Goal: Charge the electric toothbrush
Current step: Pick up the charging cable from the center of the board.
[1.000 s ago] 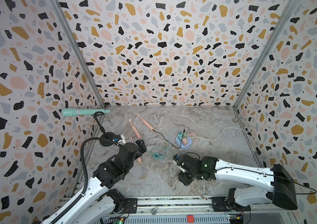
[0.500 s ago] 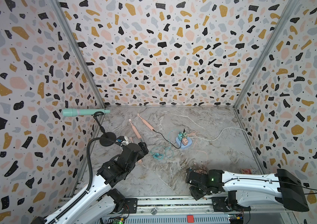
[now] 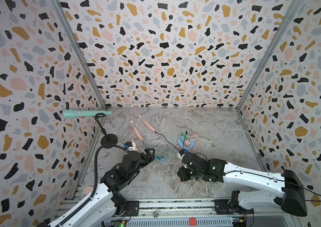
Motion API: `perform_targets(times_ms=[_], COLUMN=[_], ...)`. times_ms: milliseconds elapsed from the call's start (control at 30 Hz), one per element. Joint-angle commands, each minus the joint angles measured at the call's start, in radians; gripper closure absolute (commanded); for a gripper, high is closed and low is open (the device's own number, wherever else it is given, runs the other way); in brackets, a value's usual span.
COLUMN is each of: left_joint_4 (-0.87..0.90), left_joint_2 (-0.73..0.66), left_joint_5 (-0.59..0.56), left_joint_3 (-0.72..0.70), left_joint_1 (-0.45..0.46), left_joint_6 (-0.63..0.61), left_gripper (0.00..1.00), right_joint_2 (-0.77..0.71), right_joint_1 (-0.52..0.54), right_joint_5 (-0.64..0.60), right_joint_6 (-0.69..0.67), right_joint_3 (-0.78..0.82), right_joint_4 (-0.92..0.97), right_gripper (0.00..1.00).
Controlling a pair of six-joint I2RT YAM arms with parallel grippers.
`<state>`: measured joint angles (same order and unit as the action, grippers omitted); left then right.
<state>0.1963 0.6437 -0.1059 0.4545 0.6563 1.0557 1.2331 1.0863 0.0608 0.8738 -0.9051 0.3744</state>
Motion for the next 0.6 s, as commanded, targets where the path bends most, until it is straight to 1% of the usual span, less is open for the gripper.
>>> perform_targets(times_ms=[0,67,167,233,333,433,567], left_joint_4=[-0.337,-0.468,-0.588,-0.609,-0.707,-0.799,-0.865], left_joint_2=[-0.074,-0.104,-0.138,-0.156,-0.156,-0.139,-0.093], left_joint_5=[0.215,0.268,0.329,0.340,0.367,0.383,0.399], left_joint_3=[-0.089,-0.159,-0.220,-0.241,-0.286,-0.309,-0.300], left_joint_1=[-0.003,-0.003,0.000,0.004,0.009,0.015,0.038], left_joint_6=[0.037,0.089,0.118,0.109,0.127,0.146,0.140], left_gripper=[0.00,0.00,0.00,0.00,0.02,0.10,0.20], right_joint_2=[-0.013,0.016,0.050,0.048,0.048,0.052,0.061], right_joint_1=[-0.078,-0.103,-0.126,-0.150,-0.179,-0.186,-0.187], right_joint_5=[0.041,0.042,0.027,0.063,0.124,0.148,0.173], right_joint_6=[0.084,0.103,0.121,0.151,0.187,0.204,0.216], right_joint_3=[-0.063,-0.122,-0.197,-0.189,-0.169,-0.157,-0.161], right_joint_4=[-0.236,-0.252,-0.220,-0.259,-0.306,-0.322,-0.339], right_gripper=[1.00,1.00,1.00,1.00,1.00,1.00,1.00])
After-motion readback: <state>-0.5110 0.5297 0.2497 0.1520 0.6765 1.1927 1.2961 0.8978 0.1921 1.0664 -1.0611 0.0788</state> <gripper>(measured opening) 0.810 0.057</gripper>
